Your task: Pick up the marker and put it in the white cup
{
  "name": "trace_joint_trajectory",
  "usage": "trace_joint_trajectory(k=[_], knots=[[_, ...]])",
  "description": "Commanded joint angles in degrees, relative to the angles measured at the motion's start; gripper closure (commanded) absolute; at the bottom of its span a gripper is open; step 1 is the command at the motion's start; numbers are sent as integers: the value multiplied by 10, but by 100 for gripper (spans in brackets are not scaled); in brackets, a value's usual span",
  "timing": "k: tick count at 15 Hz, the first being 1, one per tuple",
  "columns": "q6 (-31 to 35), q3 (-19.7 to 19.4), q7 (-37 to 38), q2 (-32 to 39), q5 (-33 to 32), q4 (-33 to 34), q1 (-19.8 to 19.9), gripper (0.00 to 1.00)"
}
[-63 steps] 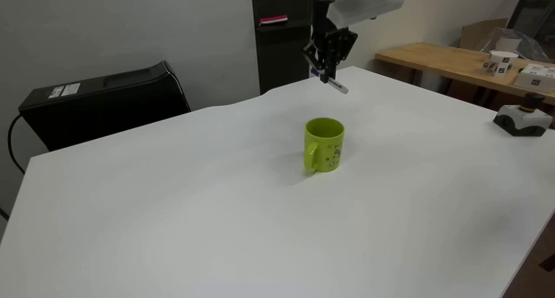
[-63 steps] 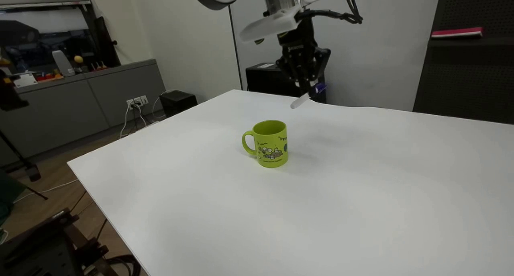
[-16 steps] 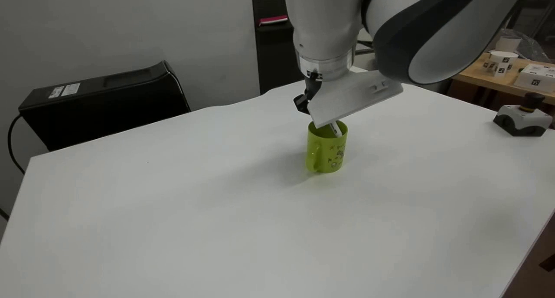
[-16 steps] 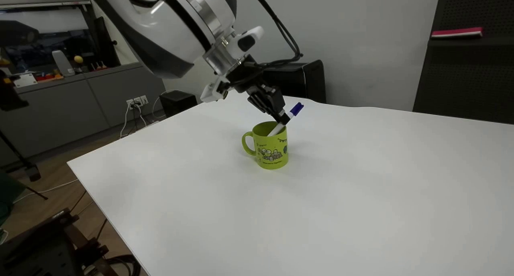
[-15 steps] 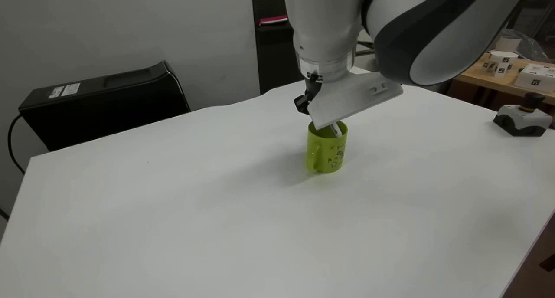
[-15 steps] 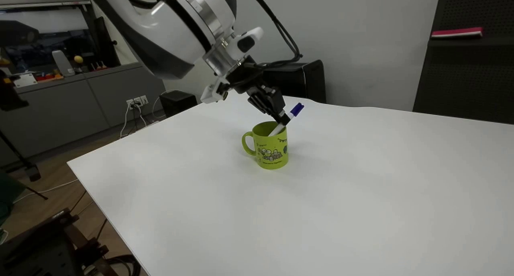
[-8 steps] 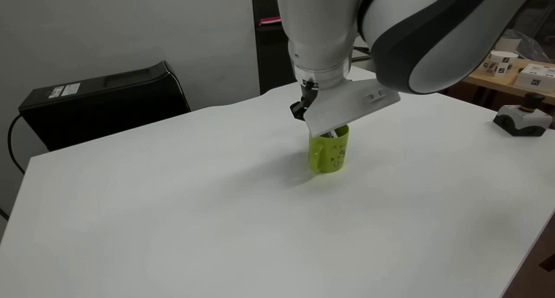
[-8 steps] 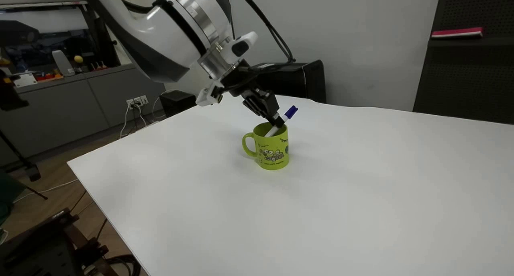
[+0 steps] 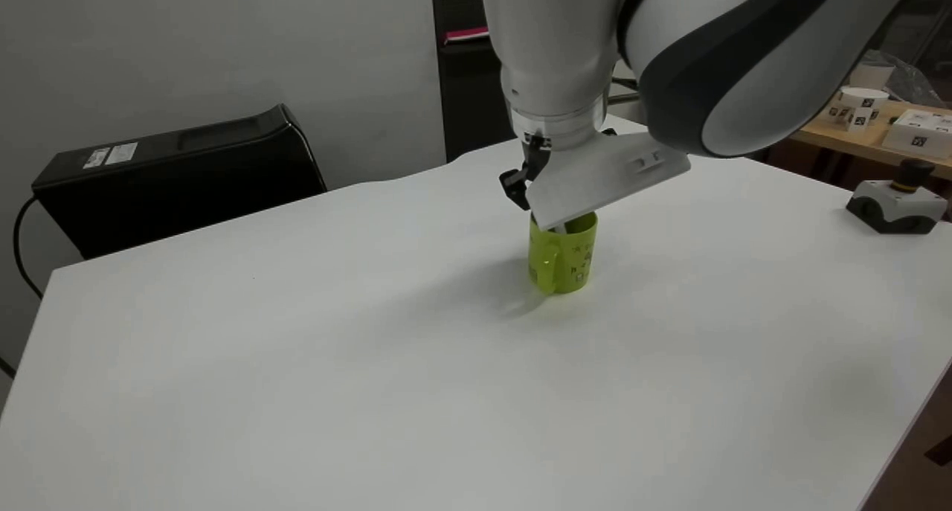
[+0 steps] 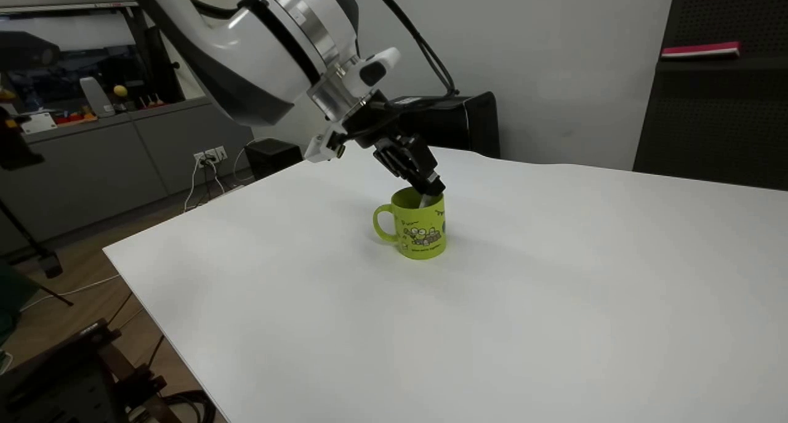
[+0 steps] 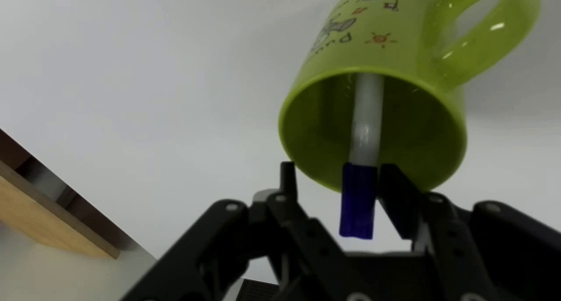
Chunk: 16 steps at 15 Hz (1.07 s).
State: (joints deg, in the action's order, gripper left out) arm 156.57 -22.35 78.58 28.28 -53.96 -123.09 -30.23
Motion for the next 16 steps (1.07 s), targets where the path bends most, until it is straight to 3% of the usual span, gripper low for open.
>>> trace_joint_trajectory(k=[1, 2, 3, 4, 8, 13, 16], knots=[[-5, 0, -3, -7, 9, -4, 6, 17], [-3, 3, -15, -11, 14, -5, 13, 9], [-15, 68, -36, -26, 10, -5, 78, 3], [-17, 80, -51, -29, 21, -6, 91, 0], [-31, 152, -179, -53, 119, -10, 176, 0], [-75, 172, -324, -86, 241, 5, 211, 0], [-122, 197, -458, -111, 342, 8, 232, 0]])
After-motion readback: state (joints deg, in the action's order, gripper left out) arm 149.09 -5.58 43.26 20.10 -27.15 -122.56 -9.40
